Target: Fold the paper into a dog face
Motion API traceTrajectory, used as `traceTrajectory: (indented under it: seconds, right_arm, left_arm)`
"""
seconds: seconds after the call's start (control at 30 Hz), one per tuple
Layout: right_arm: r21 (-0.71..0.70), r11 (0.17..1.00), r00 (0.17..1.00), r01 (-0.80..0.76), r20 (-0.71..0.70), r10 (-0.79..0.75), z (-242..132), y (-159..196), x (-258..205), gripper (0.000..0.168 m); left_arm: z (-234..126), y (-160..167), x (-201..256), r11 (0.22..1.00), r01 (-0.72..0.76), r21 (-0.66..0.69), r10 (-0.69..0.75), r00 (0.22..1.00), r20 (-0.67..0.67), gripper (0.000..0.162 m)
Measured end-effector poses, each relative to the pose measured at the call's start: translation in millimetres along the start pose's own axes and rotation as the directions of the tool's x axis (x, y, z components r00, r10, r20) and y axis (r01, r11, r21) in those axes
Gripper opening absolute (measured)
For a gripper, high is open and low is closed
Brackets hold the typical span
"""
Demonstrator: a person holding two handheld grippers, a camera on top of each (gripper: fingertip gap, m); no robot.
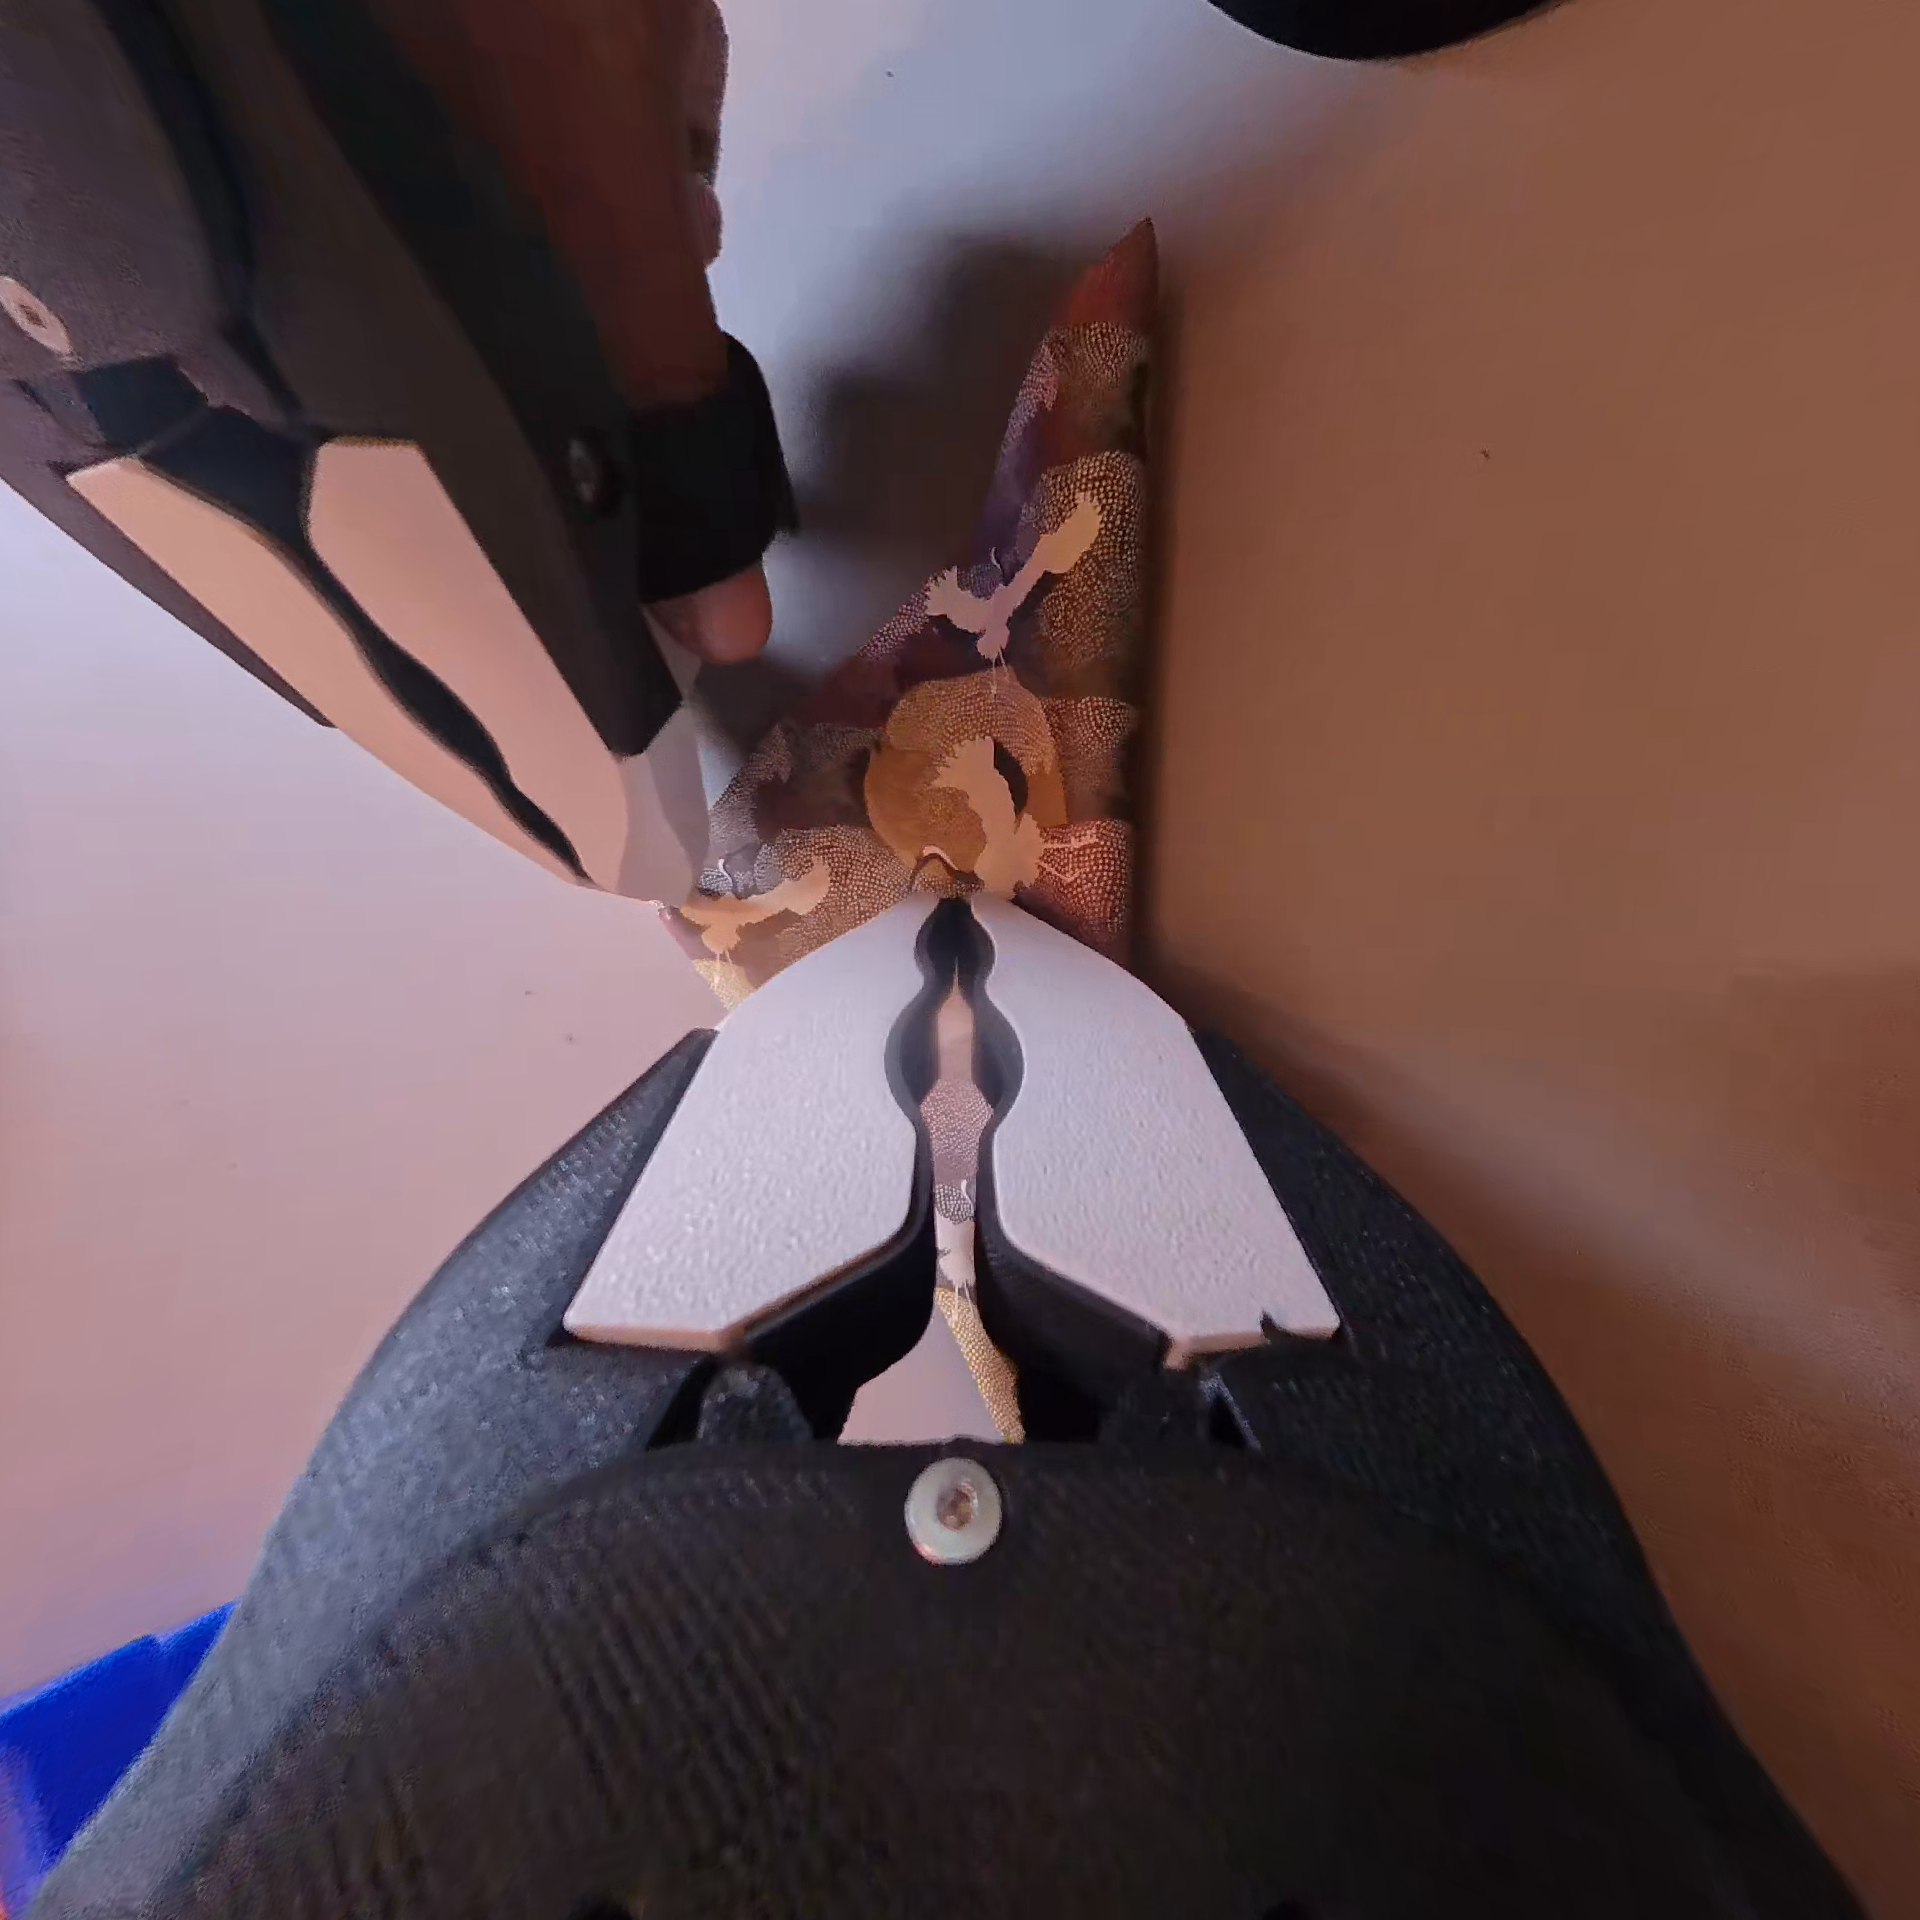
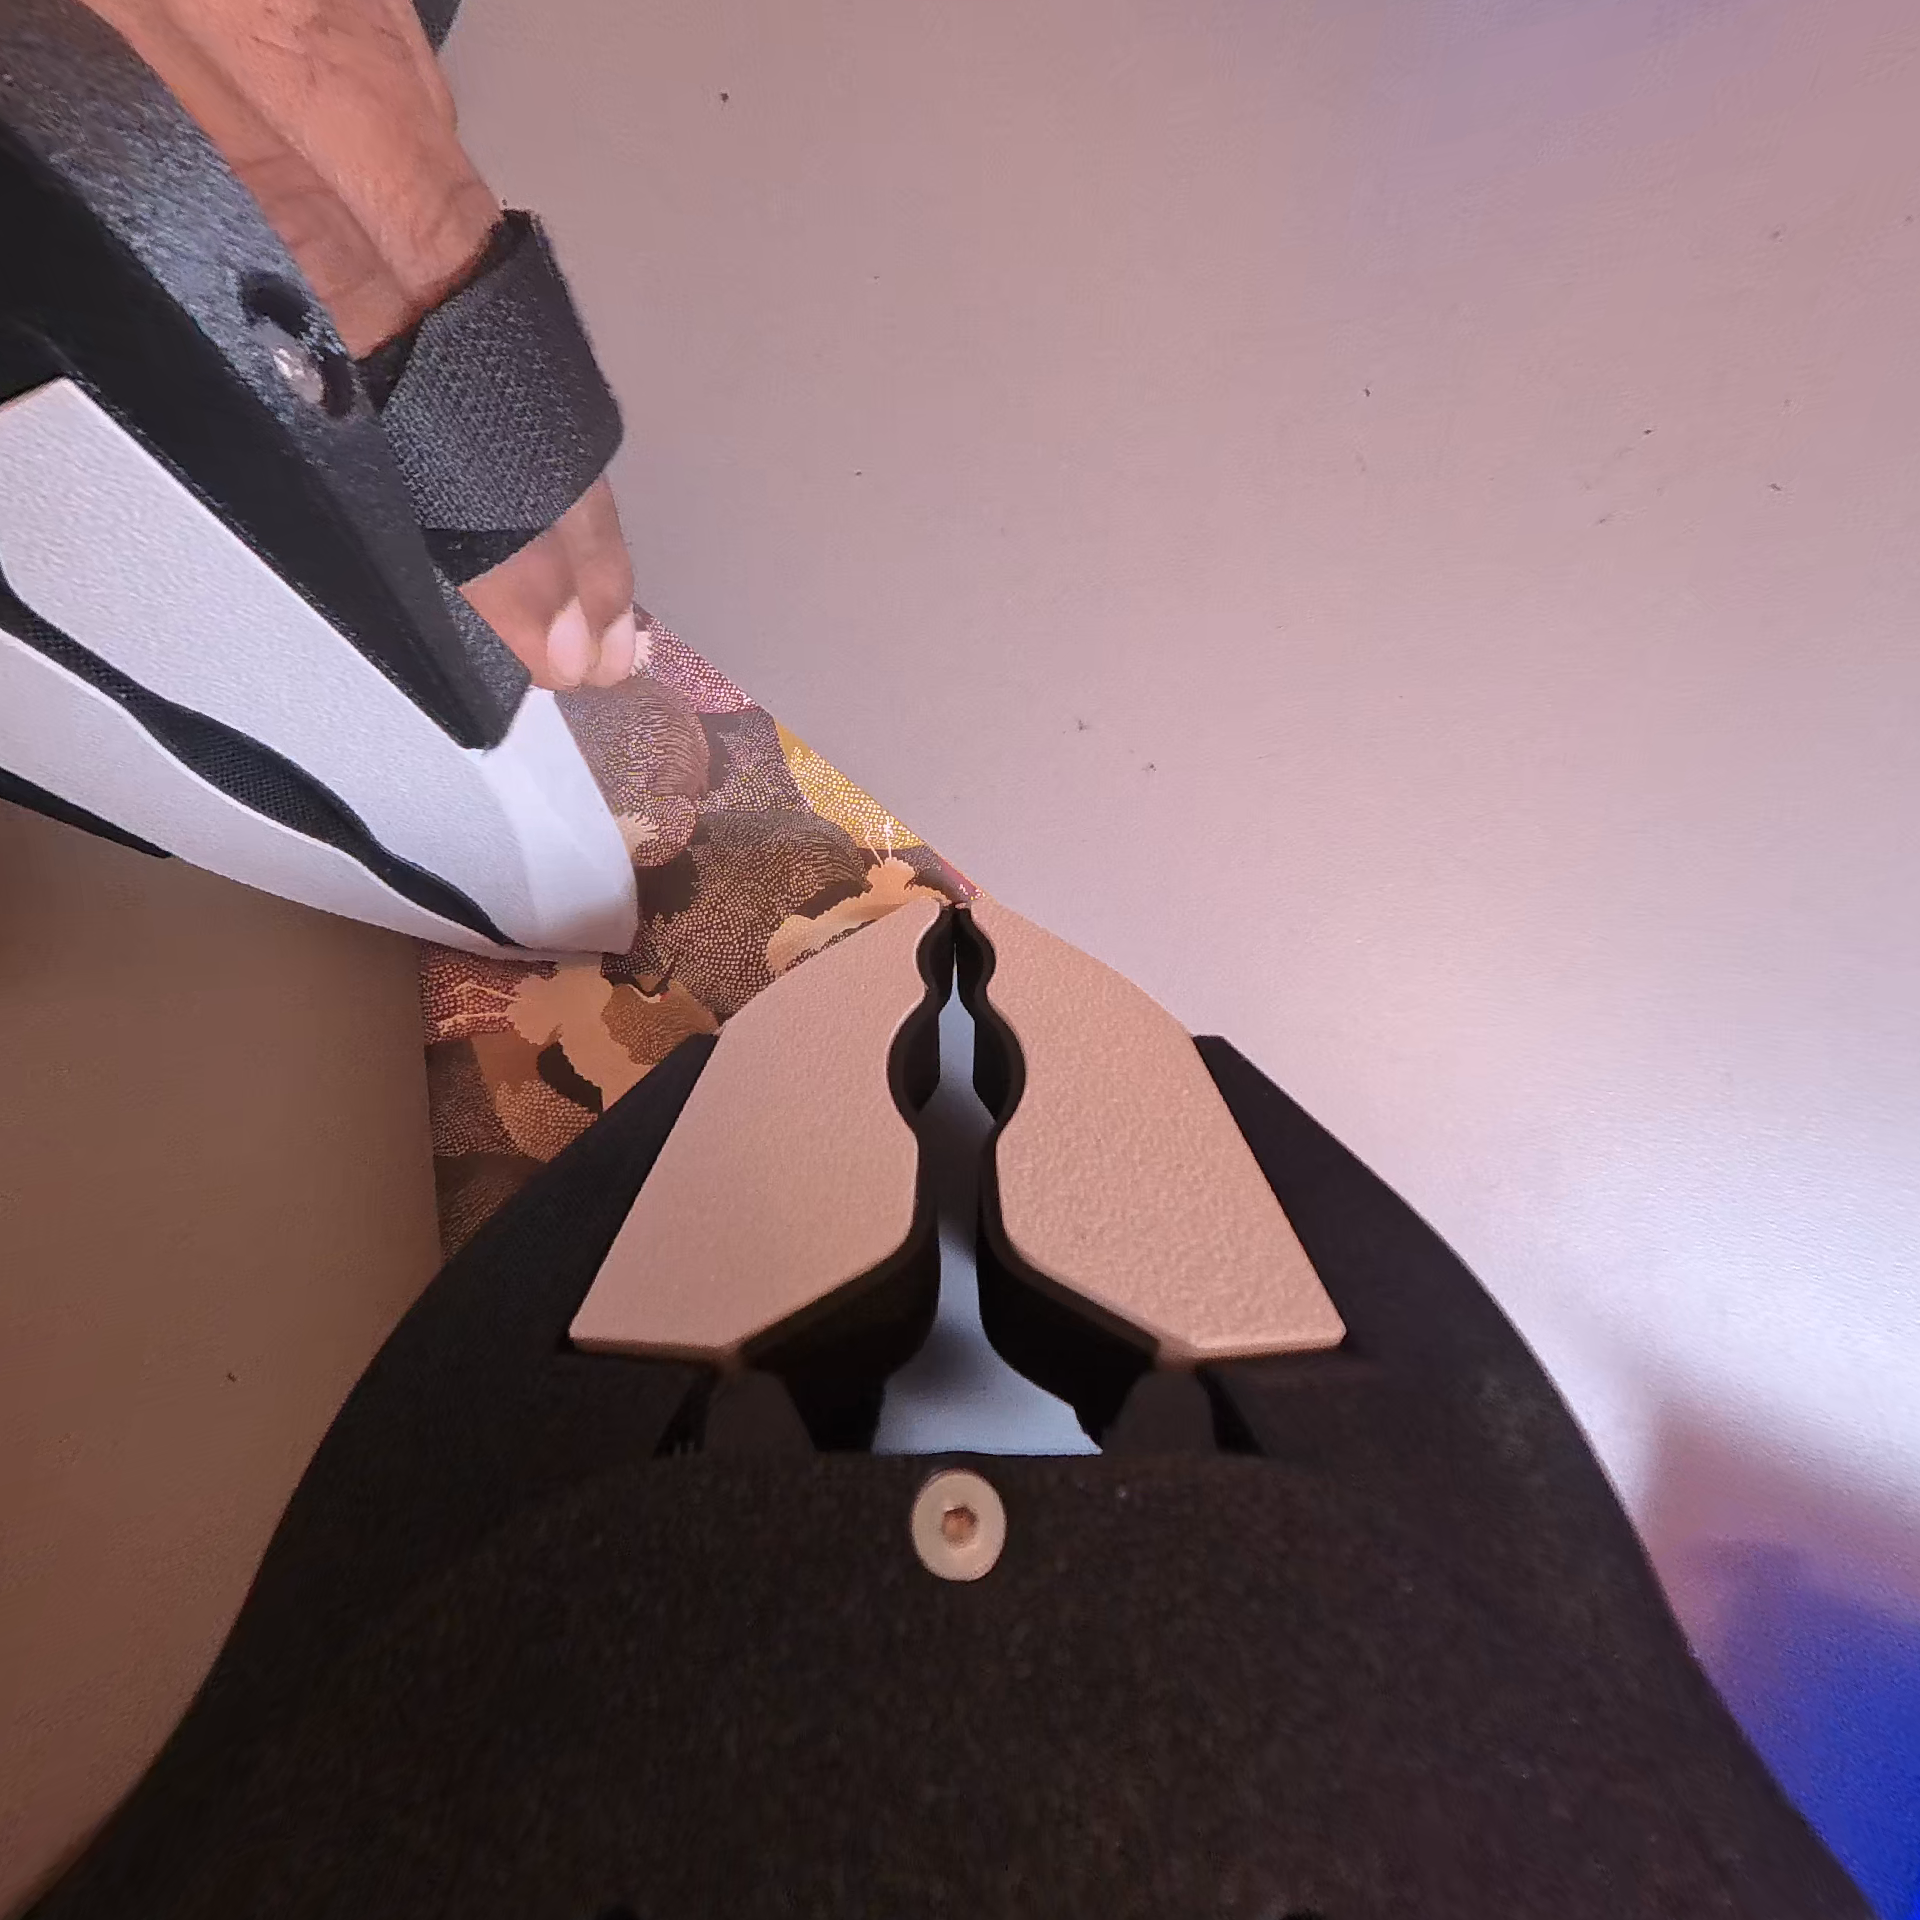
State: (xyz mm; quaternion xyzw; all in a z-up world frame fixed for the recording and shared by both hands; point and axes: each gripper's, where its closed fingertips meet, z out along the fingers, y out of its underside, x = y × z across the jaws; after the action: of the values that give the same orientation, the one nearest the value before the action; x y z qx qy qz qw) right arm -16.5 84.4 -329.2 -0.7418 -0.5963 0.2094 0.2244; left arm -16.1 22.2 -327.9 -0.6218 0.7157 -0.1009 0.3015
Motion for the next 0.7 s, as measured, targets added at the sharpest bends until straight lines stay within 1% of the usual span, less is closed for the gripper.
traceTrajectory:
  seconds: [0.23,0.43,0.7]
  right_arm:
    - [-0.002,1.000,1.000,0.006,-0.010,-0.006,0.0,0.1,-0.2,0.000]
    - [-0.001,1.000,1.000,0.013,-0.013,-0.013,0.1,0.1,-0.2,0.000]
    - [0.002,1.000,1.000,0.012,-0.010,-0.012,0.0,0.1,-0.2,0.000]
  left_arm:
    - [-2.3,0.8,4.9,1.000,-0.024,-0.003,0.024,0.999,0.044,0.000]
    - [-4.1,1.1,8.9,1.000,-0.016,0.006,0.015,0.999,0.051,0.000]
    - [-4.5,0.6,10.5,0.999,-0.045,-0.005,0.046,0.995,0.084,0.000]
